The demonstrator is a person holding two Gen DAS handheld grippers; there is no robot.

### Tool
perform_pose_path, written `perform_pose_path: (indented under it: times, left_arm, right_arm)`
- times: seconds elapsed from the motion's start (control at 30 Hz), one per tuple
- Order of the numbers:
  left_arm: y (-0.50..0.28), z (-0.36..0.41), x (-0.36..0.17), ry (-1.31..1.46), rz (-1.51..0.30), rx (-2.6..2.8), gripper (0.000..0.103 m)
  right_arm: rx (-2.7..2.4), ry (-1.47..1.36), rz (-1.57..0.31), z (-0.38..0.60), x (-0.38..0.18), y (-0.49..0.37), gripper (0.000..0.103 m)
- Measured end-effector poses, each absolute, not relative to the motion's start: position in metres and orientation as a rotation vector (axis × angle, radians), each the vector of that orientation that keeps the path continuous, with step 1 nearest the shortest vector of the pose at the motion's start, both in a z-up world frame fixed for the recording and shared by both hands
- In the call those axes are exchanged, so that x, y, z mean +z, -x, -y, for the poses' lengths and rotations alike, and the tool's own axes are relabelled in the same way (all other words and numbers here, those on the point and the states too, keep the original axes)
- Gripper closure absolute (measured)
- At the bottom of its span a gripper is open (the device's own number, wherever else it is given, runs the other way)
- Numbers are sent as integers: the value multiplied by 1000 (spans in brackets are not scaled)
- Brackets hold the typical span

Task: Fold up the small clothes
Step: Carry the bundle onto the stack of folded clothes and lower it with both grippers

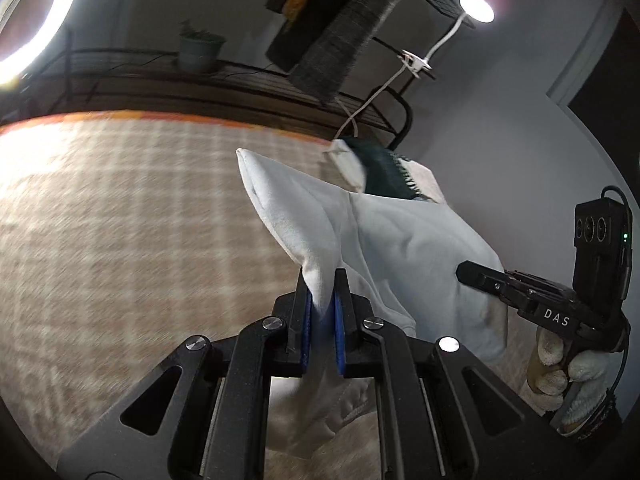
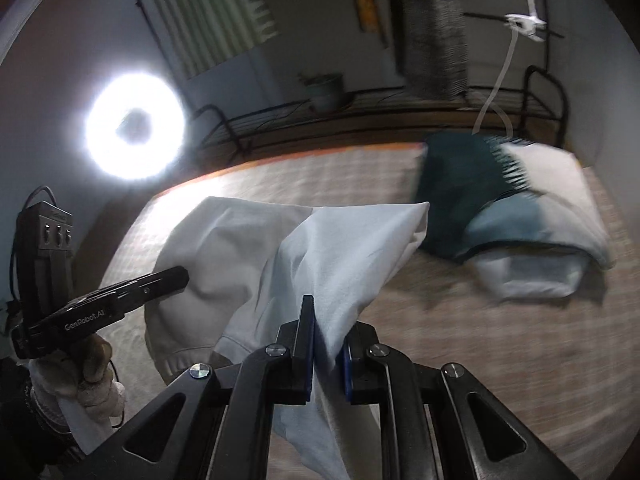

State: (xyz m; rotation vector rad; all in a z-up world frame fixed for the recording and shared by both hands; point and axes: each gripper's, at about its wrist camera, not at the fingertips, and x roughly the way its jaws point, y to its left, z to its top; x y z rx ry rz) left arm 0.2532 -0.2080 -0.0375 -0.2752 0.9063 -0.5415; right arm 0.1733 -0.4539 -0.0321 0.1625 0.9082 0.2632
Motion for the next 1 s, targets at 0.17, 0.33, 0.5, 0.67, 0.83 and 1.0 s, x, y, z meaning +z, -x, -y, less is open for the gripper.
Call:
perform_pose_path:
  times: [0.17, 0.33, 0.5, 0.67, 0.83, 1.0]
  left_arm:
    - [-276, 265, -33, 244, -882, -586, 96]
    - [-303, 323, -29, 216, -852, -618, 96]
    - [-336, 372, -26, 185, -815, -630, 96]
    - [-369, 413, -31, 175, -794, -627, 96]
    - [-394, 438, -44, 145, -782, -608, 96]
    - [-405, 446, -62, 125, -794, -574, 96]
  right_arm:
    - [187, -140, -882, 502, -22, -188, 95]
    - [105, -99, -848, 547, -12, -208, 95]
    - [26, -49, -812, 591, -7, -241, 95]
    - [-11, -40, -773, 627, -7, -275, 95]
    - [-19, -51, -761, 650, -21, -304, 95]
    - [-20, -71, -769, 662, -41, -323, 95]
